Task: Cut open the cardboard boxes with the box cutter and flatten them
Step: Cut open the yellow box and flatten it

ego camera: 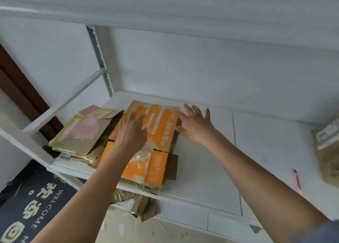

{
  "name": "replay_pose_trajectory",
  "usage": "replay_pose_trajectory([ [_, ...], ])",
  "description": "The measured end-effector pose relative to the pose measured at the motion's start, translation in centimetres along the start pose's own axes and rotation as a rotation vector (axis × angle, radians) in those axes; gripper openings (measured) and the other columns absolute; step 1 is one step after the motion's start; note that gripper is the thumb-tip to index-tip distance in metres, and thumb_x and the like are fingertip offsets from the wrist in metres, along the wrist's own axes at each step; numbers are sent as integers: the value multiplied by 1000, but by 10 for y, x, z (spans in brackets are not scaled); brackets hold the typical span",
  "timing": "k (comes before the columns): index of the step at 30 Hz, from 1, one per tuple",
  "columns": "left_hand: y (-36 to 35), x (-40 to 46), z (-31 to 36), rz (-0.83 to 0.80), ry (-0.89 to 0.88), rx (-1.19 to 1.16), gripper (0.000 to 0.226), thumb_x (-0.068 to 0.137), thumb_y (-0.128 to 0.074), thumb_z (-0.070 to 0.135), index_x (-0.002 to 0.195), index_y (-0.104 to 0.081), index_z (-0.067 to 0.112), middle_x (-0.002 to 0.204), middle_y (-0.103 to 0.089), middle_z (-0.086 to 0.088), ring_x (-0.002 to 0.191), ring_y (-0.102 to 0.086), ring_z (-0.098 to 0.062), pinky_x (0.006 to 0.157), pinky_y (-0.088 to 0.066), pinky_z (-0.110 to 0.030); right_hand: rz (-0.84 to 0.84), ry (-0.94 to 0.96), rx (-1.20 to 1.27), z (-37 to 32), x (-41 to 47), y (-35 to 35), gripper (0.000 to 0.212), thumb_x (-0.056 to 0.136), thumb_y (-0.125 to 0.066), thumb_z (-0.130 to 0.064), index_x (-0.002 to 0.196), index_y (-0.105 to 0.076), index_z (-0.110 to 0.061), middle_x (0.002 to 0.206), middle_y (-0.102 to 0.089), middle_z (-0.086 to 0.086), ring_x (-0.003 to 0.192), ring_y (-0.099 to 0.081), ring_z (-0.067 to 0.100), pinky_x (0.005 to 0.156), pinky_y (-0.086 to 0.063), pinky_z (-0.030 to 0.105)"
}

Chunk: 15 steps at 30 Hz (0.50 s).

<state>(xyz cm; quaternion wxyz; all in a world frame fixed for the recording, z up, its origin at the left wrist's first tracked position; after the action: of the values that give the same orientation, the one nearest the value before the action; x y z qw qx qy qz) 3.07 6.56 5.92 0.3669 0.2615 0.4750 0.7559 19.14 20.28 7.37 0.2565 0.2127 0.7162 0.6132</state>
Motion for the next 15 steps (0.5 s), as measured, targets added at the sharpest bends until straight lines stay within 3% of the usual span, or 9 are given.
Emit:
replay_pose_trajectory([
  [9,-116,-43,249,-160,-225,-8,53,99,-52,21,149,-36,19,161,-19,-12,143,-28,-32,117,-21,-41,49,-336,-31,246,-152,6,62,101,-41,-49,156,-15,-31,165,5,9,151,4,33,116,1,64],
  [15,-178,-85,370,-288,-297,-3,55,99,-52,22,151,-33,18,161,-16,-13,144,-27,-32,118,-22,-42,180,-577,-123,374,-242,2,65,97,-51,-44,152,-21,-25,163,1,15,149,0,38,117,-9,65],
])
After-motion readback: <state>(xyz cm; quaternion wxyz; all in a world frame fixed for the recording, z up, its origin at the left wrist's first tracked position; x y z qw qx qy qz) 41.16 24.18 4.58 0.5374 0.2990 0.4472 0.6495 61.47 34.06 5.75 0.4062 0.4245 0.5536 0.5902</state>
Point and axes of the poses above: each hand's wrist, its own x-axis towards the middle knuckle, its own y-axis out of the back of the hand, z = x × y, the point moved 2 cm from there along x, towards the middle knuckle
